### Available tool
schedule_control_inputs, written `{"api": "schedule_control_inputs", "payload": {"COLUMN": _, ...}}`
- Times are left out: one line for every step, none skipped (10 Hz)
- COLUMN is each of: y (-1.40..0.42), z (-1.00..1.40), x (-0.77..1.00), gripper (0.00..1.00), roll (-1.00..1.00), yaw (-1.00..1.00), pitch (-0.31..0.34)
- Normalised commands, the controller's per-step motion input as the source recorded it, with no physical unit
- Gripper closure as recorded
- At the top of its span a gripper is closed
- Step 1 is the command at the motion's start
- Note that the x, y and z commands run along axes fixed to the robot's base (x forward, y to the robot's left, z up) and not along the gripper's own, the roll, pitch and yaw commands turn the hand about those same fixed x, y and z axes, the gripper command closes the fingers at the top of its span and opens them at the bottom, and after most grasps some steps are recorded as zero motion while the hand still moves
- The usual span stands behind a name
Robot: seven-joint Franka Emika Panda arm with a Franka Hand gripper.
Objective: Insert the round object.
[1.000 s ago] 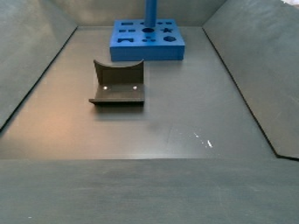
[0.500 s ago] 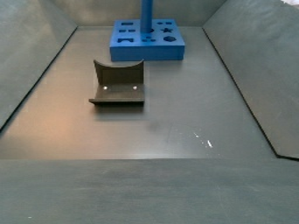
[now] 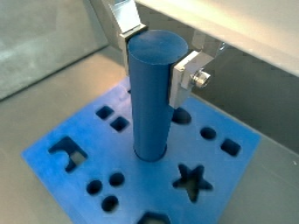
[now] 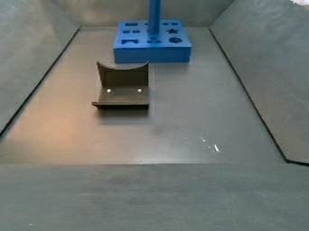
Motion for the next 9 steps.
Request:
{"api": "schedule_control_inputs", "payload": {"y": 0.0, "z": -0.42, "x": -0.05, "gripper": 1.0, "roll": 0.07, "yaw": 0.0, "pitch": 0.0}}
{"api": "schedule_control_inputs", "payload": {"y": 0.0, "z": -0.43, "x": 0.09, "gripper": 1.0, "roll": 0.01, "yaw": 0.0, "pitch": 0.0}}
{"api": "schedule_control_inputs", "payload": {"y": 0.0, "z": -0.37, "x": 0.21, "gripper": 1.0, "roll": 0.0, "yaw": 0.0, "pitch": 0.0}}
{"api": "schedule_control_inputs", "payload": {"y": 0.02, "z": -0.31, "x": 0.19, "gripper": 1.0, "roll": 0.0, "yaw": -0.03, "pitch": 0.003}}
{"api": "schedule_control_inputs", "payload": {"y": 0.04, "z": -0.27, "x": 0.11, "gripper": 1.0, "roll": 0.0, "yaw": -0.05, "pitch": 0.0}}
{"api": "schedule_control_inputs", "payload": {"y": 0.05, "z": -0.23, "x": 0.07, "gripper": 1.0, "roll": 0.0, "yaw": -0.06, "pitch": 0.0}}
{"api": "schedule_control_inputs", "payload": {"y": 0.01, "z": -0.03, "x": 0.0, "gripper": 1.0, "roll": -0.03, "yaw": -0.07, "pitch": -0.001}}
{"api": "schedule_control_inputs", "payload": {"y": 0.05, "z": -0.06, "x": 0.0, "gripper": 1.0, "roll": -0.08, "yaw": 0.0, "pitch": -0.027}}
{"api": "schedule_control_inputs", "payload": {"y": 0.0, "z": 0.0, "x": 0.0, "gripper": 1.0, "roll": 0.0, "yaw": 0.0, "pitch": 0.0}}
